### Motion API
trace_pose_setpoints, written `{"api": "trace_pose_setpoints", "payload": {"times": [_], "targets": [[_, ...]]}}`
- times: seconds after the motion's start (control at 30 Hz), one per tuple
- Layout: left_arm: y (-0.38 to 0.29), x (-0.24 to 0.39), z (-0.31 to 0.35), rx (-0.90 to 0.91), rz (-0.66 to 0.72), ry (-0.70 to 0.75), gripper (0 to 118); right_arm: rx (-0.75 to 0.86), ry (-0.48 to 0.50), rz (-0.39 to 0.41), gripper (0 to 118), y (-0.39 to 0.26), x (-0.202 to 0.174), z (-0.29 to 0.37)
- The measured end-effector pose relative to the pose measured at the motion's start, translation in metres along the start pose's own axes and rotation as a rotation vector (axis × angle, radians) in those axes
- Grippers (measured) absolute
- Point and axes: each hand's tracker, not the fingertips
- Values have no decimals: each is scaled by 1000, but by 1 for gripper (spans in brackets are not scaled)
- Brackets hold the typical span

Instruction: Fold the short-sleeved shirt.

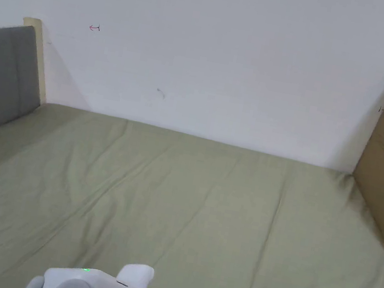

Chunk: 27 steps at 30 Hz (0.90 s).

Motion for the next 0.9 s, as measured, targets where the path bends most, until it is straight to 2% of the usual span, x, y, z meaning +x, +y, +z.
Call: {"api": "trace_pose_setpoints", "payload": {"times": [0.07,0.1,0.17,0.2,0.23,0.37,0.43,0.57,0.67,0.77,0.9], "targets": [[-3,2,5,20,-52,27,108,2,4,-8,6,-1,3,-2],[-7,5,2,24,-60,24,97,3,2,-7,6,-1,3,-3],[-11,9,-16,-6,-67,35,32,4,1,-7,6,-4,4,-5],[-16,11,-31,-54,-73,63,9,2,5,-9,6,-5,5,-5],[-22,14,-47,-76,-89,95,5,-1,7,-10,6,-6,6,-4],[-37,23,-102,-156,-149,168,5,-16,2,-2,6,-10,7,-3],[-43,26,-125,-196,-148,151,5,-24,-4,1,6,-10,3,-1],[-47,44,-124,-168,-193,176,4,-32,-11,-4,6,-11,4,-2],[-47,49,-112,-175,-141,-25,4,-35,-6,-14,6,-11,2,-5],[-49,41,-103,-192,-14,-268,5,-30,7,-12,6,-9,-3,-6],[-39,8,-57,-55,70,-300,5,-17,27,10,6,-4,-14,-4]]}}
